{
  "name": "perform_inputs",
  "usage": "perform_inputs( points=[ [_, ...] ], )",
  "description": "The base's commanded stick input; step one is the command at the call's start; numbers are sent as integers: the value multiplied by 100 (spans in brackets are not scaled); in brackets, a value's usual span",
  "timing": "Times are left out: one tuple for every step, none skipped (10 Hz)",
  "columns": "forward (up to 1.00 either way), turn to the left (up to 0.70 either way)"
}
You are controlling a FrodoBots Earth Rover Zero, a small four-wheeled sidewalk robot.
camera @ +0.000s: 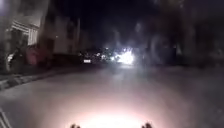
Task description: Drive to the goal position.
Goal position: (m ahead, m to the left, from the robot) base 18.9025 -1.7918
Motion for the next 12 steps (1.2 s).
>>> perform_inputs(
  points=[
    [85,0],
    [85,0],
    [85,0],
    [85,0],
    [85,0],
    [85,0],
    [85,-2],
    [85,-30],
    [85,-32],
    [85,0],
    [85,0],
    [85,0]
  ],
)
